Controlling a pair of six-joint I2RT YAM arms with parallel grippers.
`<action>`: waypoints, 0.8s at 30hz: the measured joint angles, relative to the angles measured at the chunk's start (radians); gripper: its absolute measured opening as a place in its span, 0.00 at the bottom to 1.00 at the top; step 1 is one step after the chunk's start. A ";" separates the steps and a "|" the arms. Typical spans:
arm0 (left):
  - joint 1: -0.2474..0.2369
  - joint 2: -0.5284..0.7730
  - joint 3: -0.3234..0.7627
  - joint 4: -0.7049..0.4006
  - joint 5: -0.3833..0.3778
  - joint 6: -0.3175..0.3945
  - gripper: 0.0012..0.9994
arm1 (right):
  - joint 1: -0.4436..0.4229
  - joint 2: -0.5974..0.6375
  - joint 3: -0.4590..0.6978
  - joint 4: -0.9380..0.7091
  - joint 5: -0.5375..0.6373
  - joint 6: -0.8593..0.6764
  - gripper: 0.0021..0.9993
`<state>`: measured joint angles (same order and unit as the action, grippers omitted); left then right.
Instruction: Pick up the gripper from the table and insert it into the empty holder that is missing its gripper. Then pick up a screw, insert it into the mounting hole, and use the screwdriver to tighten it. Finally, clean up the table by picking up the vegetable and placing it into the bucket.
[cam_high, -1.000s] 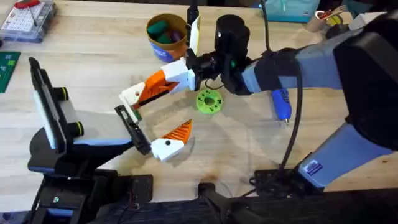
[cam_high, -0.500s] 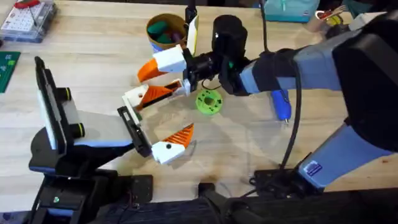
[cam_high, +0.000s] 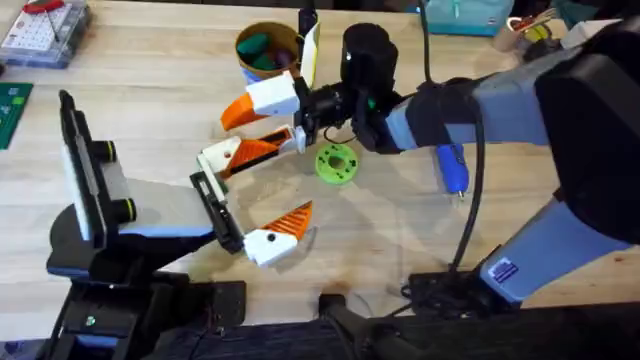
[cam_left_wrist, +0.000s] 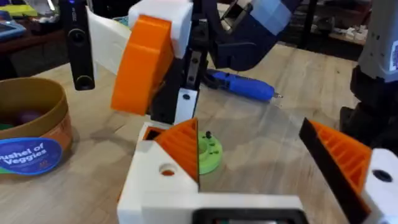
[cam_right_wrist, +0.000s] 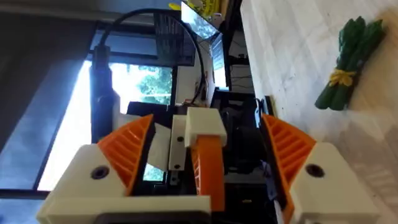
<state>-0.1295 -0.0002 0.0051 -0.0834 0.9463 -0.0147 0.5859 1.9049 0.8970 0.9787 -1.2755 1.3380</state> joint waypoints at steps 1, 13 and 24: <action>0.000 0.000 0.000 0.000 0.000 0.000 0.99 | -0.001 0.000 0.000 0.000 0.002 0.000 0.99; 0.000 0.000 0.000 0.000 0.000 0.000 0.99 | -0.064 0.000 0.005 0.037 0.030 -0.003 0.99; 0.000 0.000 0.000 0.000 0.001 0.000 0.99 | -0.227 0.000 0.168 -0.326 0.273 -0.256 0.99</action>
<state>-0.1295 -0.0002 0.0051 -0.0834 0.9470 -0.0146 0.3591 1.9049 1.0652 0.6530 -1.0027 1.0823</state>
